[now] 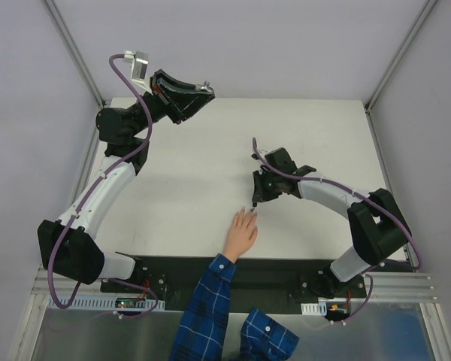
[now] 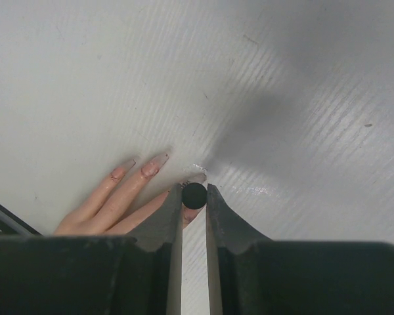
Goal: Paint the nails
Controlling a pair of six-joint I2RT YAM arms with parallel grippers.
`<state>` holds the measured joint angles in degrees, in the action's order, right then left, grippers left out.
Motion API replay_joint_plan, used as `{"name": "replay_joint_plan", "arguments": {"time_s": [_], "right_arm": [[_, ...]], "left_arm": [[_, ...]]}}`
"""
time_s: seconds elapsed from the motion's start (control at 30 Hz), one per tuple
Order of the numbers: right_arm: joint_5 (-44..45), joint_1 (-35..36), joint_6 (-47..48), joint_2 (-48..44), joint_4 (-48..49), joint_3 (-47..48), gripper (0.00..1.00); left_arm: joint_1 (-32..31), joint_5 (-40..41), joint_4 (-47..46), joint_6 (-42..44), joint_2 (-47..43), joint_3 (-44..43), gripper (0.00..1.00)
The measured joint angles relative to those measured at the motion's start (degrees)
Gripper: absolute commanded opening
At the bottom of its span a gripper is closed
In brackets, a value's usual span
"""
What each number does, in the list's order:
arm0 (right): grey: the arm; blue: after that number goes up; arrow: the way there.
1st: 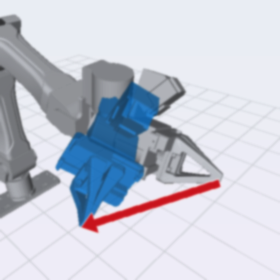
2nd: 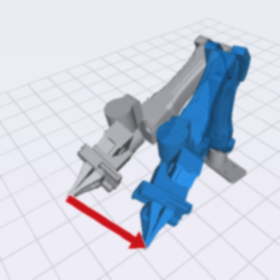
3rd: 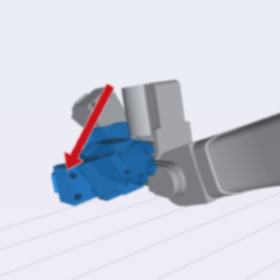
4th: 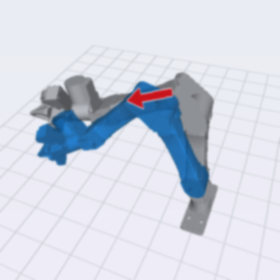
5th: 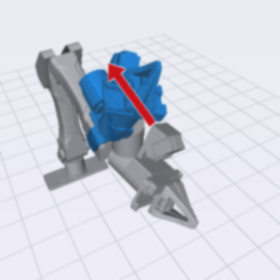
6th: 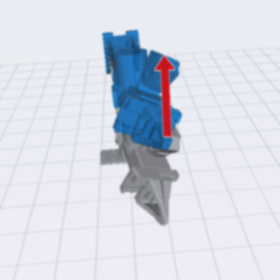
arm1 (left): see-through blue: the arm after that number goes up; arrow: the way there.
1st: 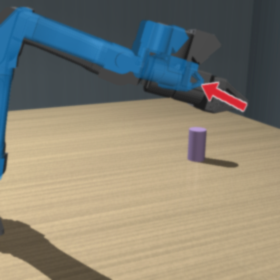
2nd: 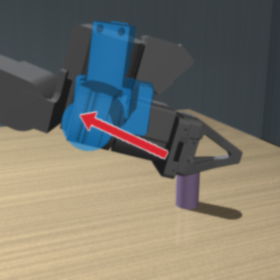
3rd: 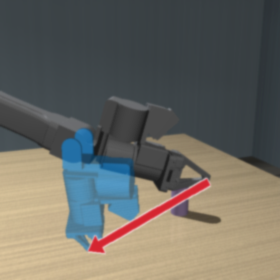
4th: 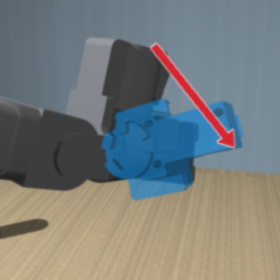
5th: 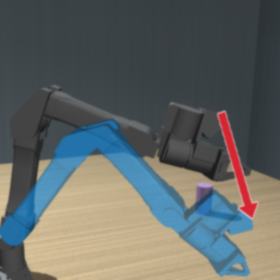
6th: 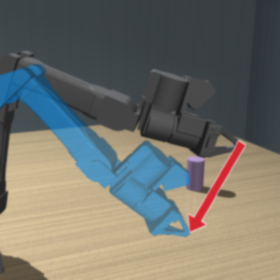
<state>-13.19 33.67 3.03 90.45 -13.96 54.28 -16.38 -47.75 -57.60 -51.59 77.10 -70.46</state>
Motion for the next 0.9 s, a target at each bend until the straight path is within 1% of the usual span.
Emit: {"name": "replay_joint_plan", "arguments": {"time_s": [0.33,0.9], "right_arm": [[0.09,-0.17,0.0,-0.68,-0.09,-0.31,0.0],[-1.16,0.5,0.22,1.01,0.0,0.2,0.0]], "left_arm": [[0.0,-0.02,0.02,-0.02,0.0,0.0,0.0],[0.0,-0.02,0.04,-0.02,0.0,0.0,0.0]]}}
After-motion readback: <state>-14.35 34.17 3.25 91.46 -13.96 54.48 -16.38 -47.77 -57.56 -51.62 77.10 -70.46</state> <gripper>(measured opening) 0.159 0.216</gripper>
